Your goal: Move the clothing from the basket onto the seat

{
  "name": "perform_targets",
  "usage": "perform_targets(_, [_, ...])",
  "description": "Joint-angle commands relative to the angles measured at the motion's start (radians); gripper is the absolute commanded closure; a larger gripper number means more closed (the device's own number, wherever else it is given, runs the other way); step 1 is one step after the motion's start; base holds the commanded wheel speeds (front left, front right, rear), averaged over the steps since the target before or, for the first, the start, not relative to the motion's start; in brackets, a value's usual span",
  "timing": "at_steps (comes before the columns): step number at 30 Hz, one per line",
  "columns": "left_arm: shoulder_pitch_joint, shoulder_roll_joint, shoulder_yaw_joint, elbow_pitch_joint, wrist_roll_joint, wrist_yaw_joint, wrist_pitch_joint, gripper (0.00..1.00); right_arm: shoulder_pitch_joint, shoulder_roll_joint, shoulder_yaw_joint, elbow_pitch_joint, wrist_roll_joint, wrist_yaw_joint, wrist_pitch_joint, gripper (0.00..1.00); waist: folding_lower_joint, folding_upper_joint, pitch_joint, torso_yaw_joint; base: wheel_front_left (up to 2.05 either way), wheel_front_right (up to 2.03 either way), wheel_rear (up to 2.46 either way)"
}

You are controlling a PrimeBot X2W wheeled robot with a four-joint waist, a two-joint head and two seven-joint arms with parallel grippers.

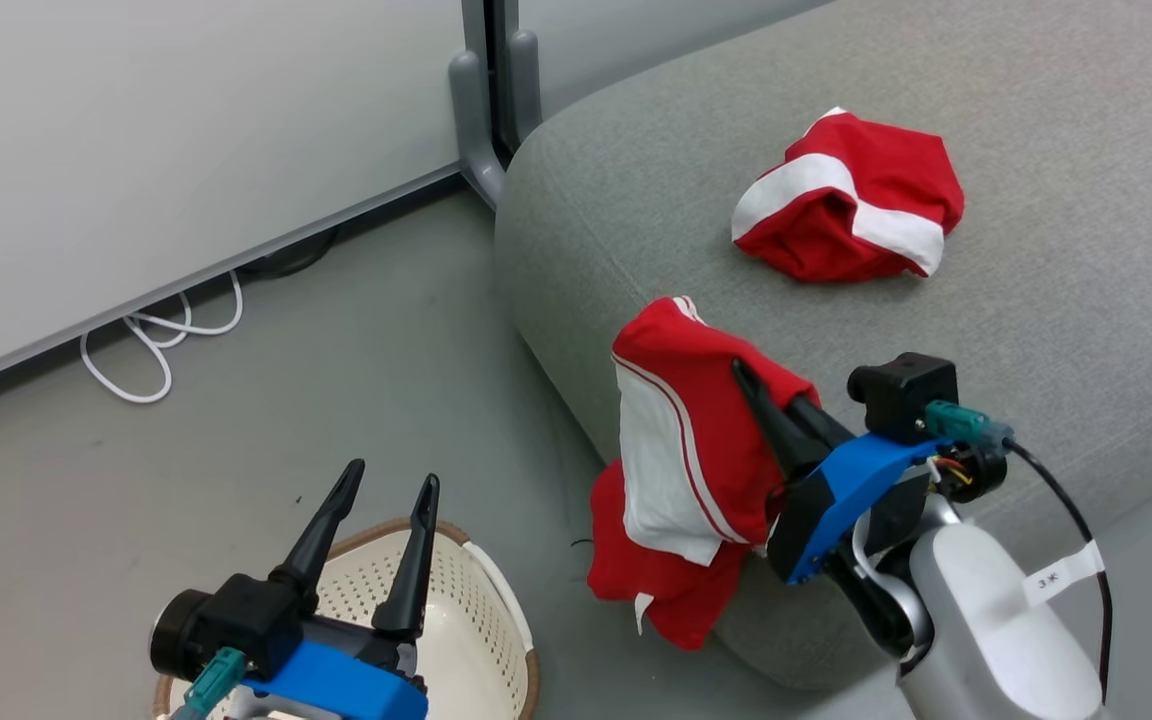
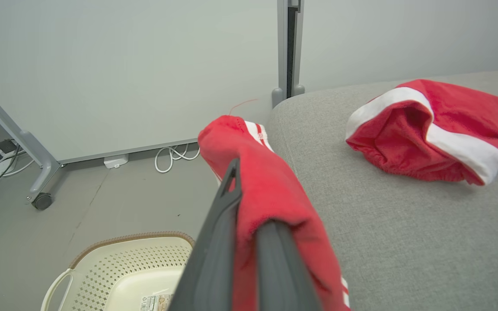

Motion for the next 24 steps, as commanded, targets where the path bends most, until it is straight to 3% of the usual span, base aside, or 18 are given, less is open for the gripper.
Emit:
perform_targets(1, [-0.019, 0.009, 0.005, -0.007, 0.007, -0.008, -0.003, 0.0, -0.018, 0.004, -0.016, -0.011, -0.006, 0.001, 0.001, 1.0, 0.0, 0.0, 0.016, 0.009, 0.0, 0.0, 0.0])
perform_targets(10, [-0.064, 0.039, 0.02, -0.054, 0.024, -0.008, -0.003, 0.0, -0.209, -0.025, -0.142, -0.032, -0.045, 0.001, 0.033, 1.0, 0.0, 0.0, 0.143, 0.047, 0.0, 0.0, 0.0])
perform_targets(24, [-0.212, 0.127, 0.004, -0.143, 0.047, -0.005, -0.003, 0.0, -0.592, -0.244, -0.431, -0.091, -0.074, 0.001, 0.139, 1.0, 0.0, 0.0, 0.404, 0.157, 0.0, 0.0, 0.0])
